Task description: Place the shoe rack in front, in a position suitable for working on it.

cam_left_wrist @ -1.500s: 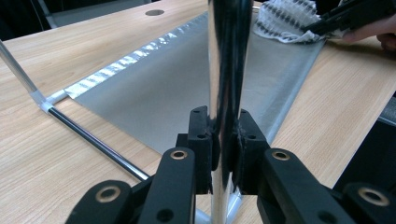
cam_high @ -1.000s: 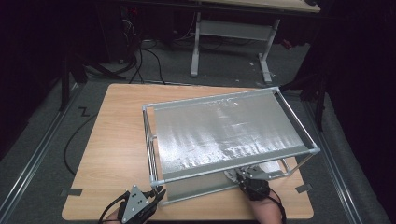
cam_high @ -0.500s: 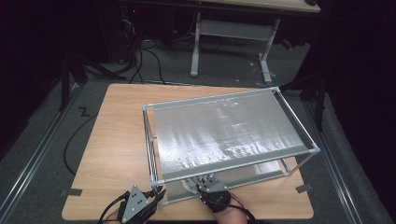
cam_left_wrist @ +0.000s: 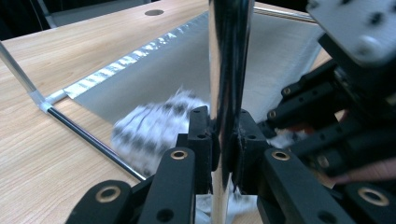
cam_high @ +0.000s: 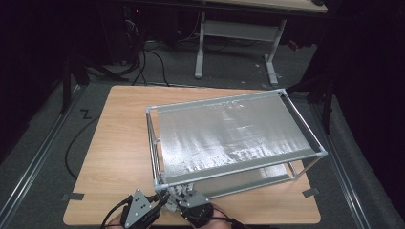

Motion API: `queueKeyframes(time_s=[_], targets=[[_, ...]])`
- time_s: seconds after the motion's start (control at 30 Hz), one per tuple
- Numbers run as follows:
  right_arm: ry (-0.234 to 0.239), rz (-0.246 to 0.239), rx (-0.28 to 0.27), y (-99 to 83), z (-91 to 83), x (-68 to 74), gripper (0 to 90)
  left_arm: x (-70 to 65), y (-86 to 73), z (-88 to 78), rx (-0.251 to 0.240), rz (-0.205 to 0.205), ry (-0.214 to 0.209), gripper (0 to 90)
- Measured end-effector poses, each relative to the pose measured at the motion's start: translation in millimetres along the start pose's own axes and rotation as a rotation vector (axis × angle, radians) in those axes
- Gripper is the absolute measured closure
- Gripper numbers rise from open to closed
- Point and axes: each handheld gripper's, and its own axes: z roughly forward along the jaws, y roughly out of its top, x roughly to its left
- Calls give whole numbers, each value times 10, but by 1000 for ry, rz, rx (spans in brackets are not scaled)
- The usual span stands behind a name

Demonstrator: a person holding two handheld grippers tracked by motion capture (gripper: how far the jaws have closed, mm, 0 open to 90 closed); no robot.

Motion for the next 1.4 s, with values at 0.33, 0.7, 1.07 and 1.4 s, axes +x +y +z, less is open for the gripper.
queueKeyframes(time_s=[0.33, 0.7, 1.07, 1.4], targets=[[-35, -31, 0, -78, -173, -17, 768, -1, 2, 0, 1, 5, -2, 798], [-170, 98, 52, -525, -588, -624, 767, 0, 3, 0, 2, 6, -2, 797], [-235, 110, 67, -688, -654, -827, 773, 20, 16, 27, 2, 1, 2, 797], [-249, 183, 37, -594, -514, -1020, 773, 63, 44, 111, -6, 13, 6, 795]])
